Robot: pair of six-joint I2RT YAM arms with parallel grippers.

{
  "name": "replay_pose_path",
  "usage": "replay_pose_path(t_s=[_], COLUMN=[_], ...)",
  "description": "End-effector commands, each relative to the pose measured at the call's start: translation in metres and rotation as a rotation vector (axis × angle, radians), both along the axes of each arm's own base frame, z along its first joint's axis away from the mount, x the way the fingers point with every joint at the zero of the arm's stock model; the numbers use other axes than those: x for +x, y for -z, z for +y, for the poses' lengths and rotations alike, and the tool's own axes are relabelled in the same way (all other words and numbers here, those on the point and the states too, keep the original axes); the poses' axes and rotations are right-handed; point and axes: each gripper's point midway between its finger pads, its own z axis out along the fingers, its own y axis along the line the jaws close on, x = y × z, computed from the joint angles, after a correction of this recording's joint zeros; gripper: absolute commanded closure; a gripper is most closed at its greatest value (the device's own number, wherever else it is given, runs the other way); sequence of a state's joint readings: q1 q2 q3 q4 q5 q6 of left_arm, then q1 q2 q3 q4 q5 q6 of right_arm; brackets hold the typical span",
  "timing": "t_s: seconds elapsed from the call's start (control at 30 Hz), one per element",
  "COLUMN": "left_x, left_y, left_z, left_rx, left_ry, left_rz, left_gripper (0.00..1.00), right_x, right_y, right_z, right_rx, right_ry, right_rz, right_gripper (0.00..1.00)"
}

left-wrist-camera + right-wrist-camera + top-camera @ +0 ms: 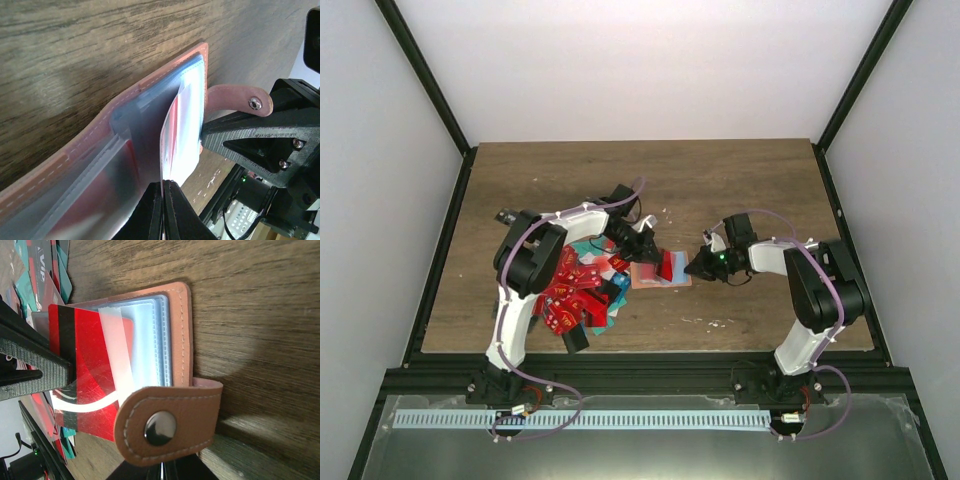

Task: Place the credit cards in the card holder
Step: Insert the credit card into the card holder.

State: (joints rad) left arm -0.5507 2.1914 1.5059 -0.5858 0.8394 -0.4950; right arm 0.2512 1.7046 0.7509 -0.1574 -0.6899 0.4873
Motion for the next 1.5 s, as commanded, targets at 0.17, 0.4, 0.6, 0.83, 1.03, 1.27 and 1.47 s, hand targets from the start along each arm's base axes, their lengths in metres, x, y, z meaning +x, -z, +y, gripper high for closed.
replay_pose_path(t_s=[0.17,0.4,0.6,0.83,1.03,1.27,1.47], left_x=[0.001,-0.001,-0.002,-0.009,-0.013,-0.017,-0.012], left_y=[0.02,0.025,0.03,0.036,0.04,0.04,0.023], left_z=[-0.008,-0.013,-0.016,-0.021,-0.021,-0.02,-0.015], left_rx=[0.041,0.049,0.055,0.073,0.081,0.099,0.14], left_ry=[-0.012,-0.022,-0.049,-0.076,-0.086,-0.08,-0.046], left_rz=[0.005,0.009,0.016,0.031,0.035,0.025,-0.041], left_gripper=[0.96,0.96,0.96,0.96,0.96,0.96,0.83], right_x=[-0.006,-0.006,-0.009,-0.014,-0.013,-0.011,-0.006], right_y=[0.009,0.008,0.007,0.009,0.008,0.003,-0.007], right_z=[-0.006,-0.004,-0.002,0.003,0.006,0.007,0.007], right_rx=[-0.042,-0.034,-0.015,0.036,0.058,0.065,0.062], right_ry=[0.003,-0.006,-0.008,0.009,0.01,0.011,0.014], right_rz=[0.02,0.018,0.025,0.055,0.067,0.058,0.033], right_gripper=[0.96,0.96,0.96,0.97,0.97,0.97,0.96])
